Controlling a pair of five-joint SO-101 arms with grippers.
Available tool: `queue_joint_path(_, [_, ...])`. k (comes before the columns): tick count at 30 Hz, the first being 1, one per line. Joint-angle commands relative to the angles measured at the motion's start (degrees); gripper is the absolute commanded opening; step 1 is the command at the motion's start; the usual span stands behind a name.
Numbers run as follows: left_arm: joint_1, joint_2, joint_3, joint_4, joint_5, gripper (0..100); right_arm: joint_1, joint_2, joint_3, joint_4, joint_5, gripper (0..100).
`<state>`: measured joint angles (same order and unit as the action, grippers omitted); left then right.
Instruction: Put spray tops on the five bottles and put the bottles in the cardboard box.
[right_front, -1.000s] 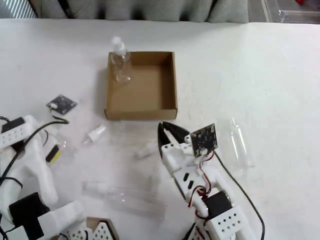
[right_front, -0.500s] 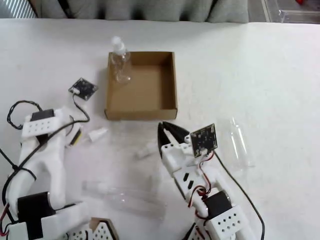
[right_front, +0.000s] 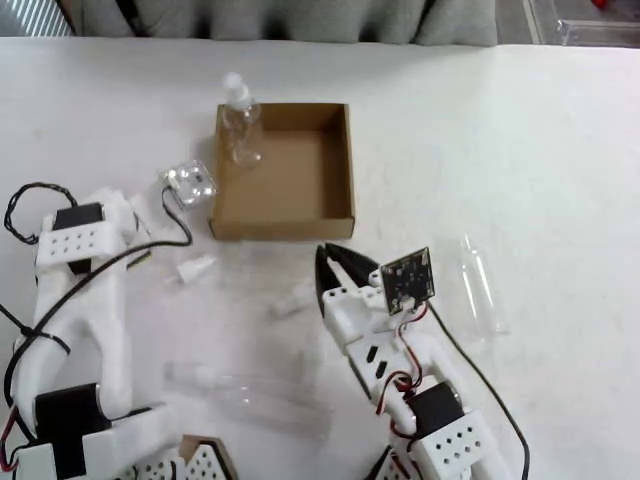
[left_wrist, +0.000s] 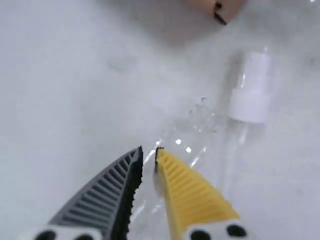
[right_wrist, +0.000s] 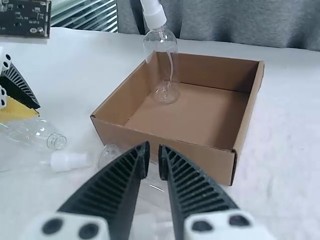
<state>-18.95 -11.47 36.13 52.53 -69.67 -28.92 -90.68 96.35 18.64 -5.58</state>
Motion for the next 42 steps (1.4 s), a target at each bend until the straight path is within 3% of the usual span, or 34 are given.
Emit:
queue_joint_path(1, [-1.10, -2.77, -3.52, -1.76, -9.32, 11, 0.13, -0.22, 0.70, 0.04, 3.34, 1.6])
queue_joint_path(6, [-3.65, -3.30, -3.60, 2.55, -16.70, 23, 0.22, -0.22, 0.70, 0.04, 4.22, 1.6])
queue_joint_path(11, [-6.73, -2.68, -2.29, 4.04, -34.64, 27, 0.13, -0.13, 0.70, 0.04, 4.48, 1.6])
queue_joint_path(19, [-6.81, -2.68, -1.49, 3.87, -42.29, 27, 0.13, -0.13, 0.70, 0.04, 4.66, 1.6])
queue_joint_path(23, [-6.99, -2.59, -0.88, 3.69, -43.08, 27, 0.13, -0.13, 0.70, 0.04, 4.66, 1.6])
queue_joint_path(30, [-8.48, -2.42, 1.58, -3.43, -42.99, 27, 0.04, -0.13, 0.70, 0.04, 4.66, 1.6])
queue_joint_path(35, [-8.13, 5.49, -0.97, -8.09, -42.73, 27, 0.04, -0.13, 0.70, 0.04, 4.66, 1.6])
queue_joint_path(38, [-8.22, 12.00, -5.01, -8.00, -41.14, 27, 0.04, -0.13, 0.70, 0.04, 4.66, 1.6])
queue_joint_path(42, [-8.04, 16.31, -9.49, -1.93, -39.91, 27, -1.36, -0.13, 0.70, 0.04, 4.75, 1.6])
